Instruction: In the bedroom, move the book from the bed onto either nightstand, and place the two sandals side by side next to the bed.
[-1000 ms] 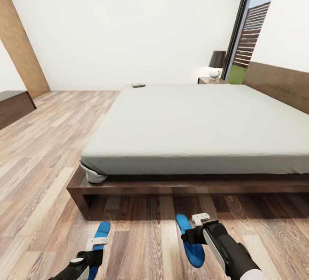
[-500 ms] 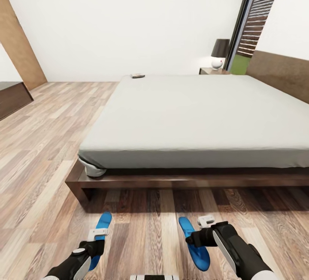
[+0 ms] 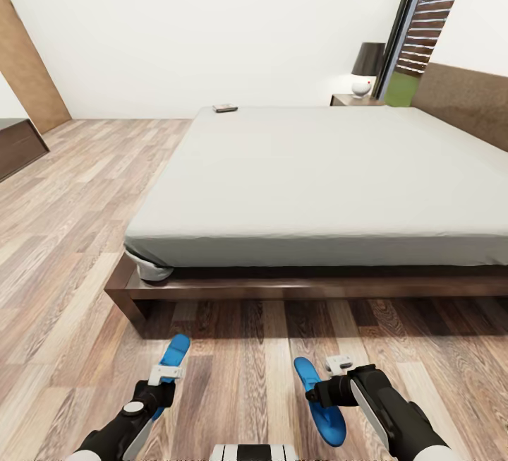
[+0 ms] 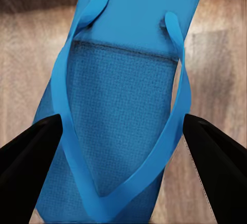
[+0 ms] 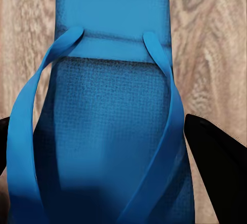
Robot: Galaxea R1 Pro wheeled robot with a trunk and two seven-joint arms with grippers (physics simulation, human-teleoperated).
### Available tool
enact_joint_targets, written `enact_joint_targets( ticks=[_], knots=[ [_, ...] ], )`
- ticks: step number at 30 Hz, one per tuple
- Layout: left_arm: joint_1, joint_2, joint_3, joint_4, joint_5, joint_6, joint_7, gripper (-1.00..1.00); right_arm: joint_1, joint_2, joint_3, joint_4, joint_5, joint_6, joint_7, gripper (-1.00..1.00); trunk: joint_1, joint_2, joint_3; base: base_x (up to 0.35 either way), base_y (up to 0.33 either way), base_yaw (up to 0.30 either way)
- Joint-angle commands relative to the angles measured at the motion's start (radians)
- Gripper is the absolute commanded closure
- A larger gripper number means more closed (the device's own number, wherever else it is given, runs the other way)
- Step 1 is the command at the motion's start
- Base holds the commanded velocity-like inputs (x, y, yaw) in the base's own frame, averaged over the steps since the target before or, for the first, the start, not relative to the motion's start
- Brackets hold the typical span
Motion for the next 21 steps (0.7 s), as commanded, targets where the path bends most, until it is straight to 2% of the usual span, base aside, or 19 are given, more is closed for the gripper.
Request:
enact_joint_targets(
  ticks=[1,7,12,21],
  knots=[
    [0.000,0.001,-0.008,-0.001,0.006,-0.006,0.006,1.00,-0.001,-0.001,0.003,-0.001,-0.009,0.005,-0.004,1.00,0.000,-0.001,-0.005,0.000,0.000,0.000],
    [0.000,0.002,-0.008,-0.046,0.005,-0.032,0.006,1.00,-0.001,-0.001,0.004,-0.001,-0.009,0.005,-0.004,1.00,0.003,-0.002,-0.028,0.000,0.000,0.000],
    [0.000,0.002,-0.004,-0.083,0.005,-0.035,0.011,1.00,-0.001,-0.001,0.004,-0.001,-0.008,0.005,-0.004,1.00,0.003,-0.002,-0.028,0.000,0.000,0.000],
    [0.000,0.002,-0.002,-0.094,0.005,-0.034,0.018,1.00,-0.001,-0.002,0.004,0.000,-0.008,0.005,-0.004,1.00,0.003,-0.002,-0.028,0.000,0.020,0.000]
  ],
)
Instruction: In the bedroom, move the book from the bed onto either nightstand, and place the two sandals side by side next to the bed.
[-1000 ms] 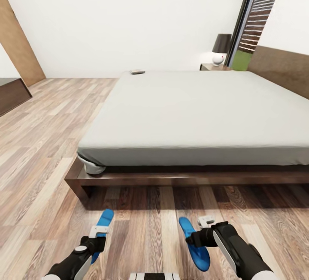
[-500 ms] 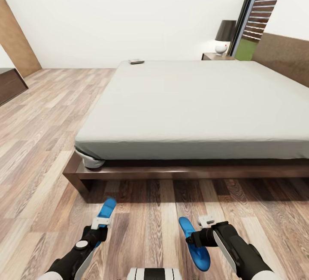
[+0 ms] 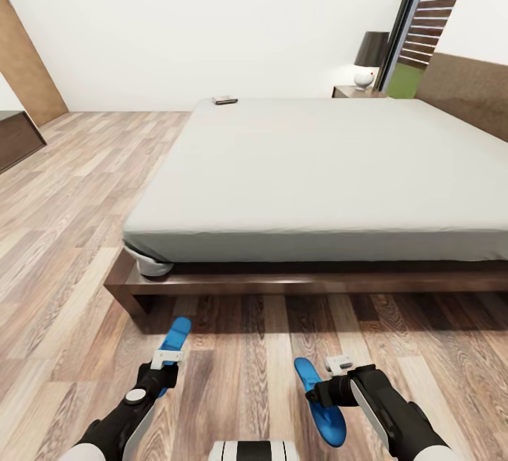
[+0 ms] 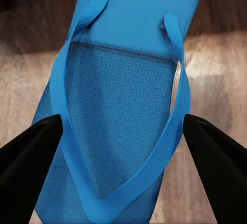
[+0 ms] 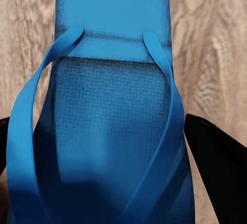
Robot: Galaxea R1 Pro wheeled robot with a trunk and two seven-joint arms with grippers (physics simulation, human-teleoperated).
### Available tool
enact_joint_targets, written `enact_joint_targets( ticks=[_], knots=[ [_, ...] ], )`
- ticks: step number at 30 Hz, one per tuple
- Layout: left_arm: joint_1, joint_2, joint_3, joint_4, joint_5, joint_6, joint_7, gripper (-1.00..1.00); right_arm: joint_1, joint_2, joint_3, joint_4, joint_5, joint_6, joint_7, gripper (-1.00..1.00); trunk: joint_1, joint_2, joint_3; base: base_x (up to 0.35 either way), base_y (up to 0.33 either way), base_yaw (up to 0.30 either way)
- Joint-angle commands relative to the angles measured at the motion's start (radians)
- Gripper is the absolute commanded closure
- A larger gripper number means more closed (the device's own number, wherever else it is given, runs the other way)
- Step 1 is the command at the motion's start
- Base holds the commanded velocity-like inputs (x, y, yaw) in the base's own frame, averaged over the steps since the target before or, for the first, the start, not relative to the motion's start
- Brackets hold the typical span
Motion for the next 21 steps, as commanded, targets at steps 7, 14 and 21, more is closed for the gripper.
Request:
enact_joint_targets(
  ticks=[7,14,21],
  knots=[
    [0.000,0.001,-0.008,0.000,0.006,-0.005,0.007,1.00,0.000,-0.001,0.003,-0.001,-0.009,0.005,-0.004,1.00,0.000,0.000,-0.001,0.000,0.060,0.000],
    [-0.001,0.001,-0.008,0.002,0.005,-0.001,0.007,1.00,0.000,-0.001,0.003,-0.001,-0.009,0.005,-0.004,1.00,0.000,0.000,-0.001,0.030,0.081,0.000],
    [-0.001,0.001,-0.008,0.003,0.005,-0.003,0.006,1.00,0.000,-0.001,0.003,-0.001,-0.008,0.004,-0.004,1.00,0.000,0.000,-0.001,0.052,0.078,0.000]
  ],
)
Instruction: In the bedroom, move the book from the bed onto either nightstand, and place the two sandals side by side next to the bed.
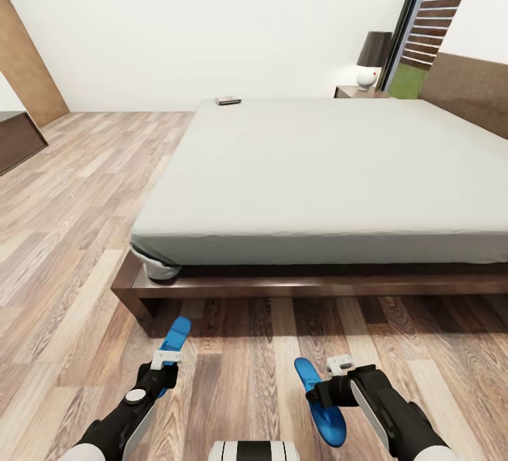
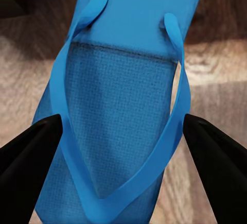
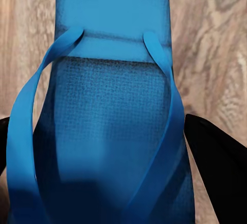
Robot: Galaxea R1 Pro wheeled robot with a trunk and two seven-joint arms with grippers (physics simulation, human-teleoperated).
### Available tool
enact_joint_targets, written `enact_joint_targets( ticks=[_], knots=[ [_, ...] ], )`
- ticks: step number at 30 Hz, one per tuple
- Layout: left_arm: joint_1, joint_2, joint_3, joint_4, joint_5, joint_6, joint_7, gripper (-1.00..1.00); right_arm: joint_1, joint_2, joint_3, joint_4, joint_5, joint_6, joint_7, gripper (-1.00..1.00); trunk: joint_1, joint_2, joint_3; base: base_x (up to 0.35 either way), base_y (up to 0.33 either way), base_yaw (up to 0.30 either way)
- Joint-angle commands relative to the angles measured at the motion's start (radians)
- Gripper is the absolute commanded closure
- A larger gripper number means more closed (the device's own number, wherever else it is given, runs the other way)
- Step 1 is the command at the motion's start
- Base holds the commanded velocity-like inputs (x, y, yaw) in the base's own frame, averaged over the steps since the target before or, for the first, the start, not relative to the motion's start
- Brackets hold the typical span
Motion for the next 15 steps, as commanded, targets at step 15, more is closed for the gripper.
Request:
enact_joint_targets(
  ticks=[15],
  knots=[
    [0.000,0.000,-0.010,0.000,0.007,-0.003,0.007,1.00,0.000,-0.001,0.003,-0.001,-0.009,0.004,-0.003,1.00,0.000,0.000,-0.001,0.045,0.051,-0.128]
  ],
)
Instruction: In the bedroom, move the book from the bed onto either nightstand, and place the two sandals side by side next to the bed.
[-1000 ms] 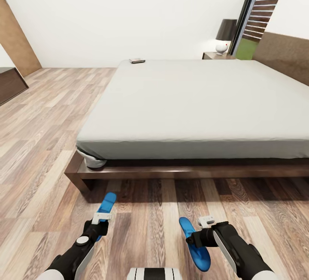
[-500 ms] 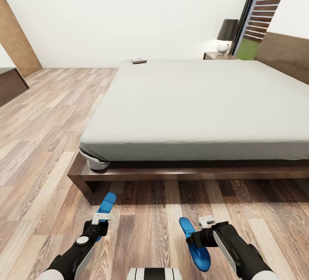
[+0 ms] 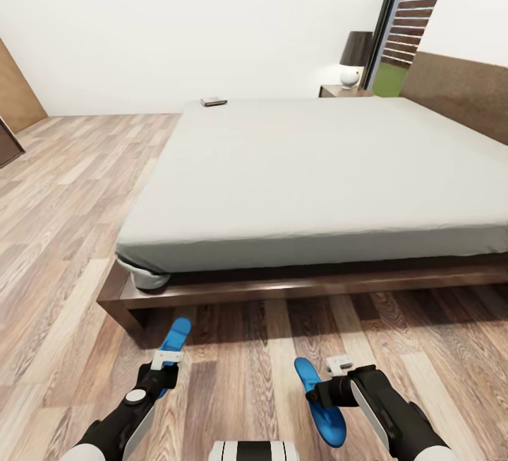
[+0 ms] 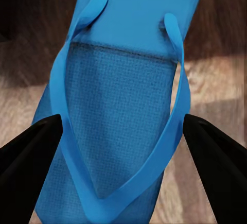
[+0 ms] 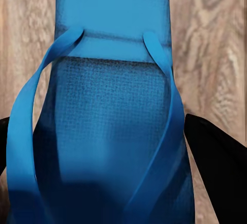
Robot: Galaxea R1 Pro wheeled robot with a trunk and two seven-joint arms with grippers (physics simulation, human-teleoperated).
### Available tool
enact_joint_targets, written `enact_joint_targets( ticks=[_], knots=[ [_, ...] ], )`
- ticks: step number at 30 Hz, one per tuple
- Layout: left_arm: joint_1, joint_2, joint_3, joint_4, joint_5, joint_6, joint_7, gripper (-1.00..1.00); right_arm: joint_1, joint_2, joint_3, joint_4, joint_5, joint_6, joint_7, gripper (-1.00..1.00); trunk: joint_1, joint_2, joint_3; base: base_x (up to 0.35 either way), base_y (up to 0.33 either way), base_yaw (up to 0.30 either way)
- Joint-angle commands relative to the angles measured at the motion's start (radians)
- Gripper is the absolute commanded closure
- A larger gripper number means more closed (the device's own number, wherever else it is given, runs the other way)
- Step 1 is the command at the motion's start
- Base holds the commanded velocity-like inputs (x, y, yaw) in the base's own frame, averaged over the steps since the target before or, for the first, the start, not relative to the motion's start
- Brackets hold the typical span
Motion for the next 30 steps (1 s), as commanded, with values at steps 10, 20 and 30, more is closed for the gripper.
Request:
enact_joint_targets(
  ticks=[10,20,30],
  knots=[
    [0.000,0.001,-0.007,0.006,0.005,-0.001,0.007,1.00,0.000,-0.001,0.003,0.000,-0.008,0.005,-0.004,1.00,0.000,0.000,-0.001,0.083,0.112,-0.022],
    [0.000,0.001,-0.008,0.007,0.005,-0.002,0.008,1.00,0.000,-0.001,0.003,0.001,-0.008,0.005,-0.004,1.00,0.000,0.000,-0.001,0.039,0.062,-0.001],
    [0.000,0.001,-0.010,0.006,0.005,-0.005,0.007,1.00,0.000,-0.001,0.003,0.001,-0.007,0.005,-0.004,1.00,0.000,0.000,-0.001,0.009,0.010,0.000]
  ],
)
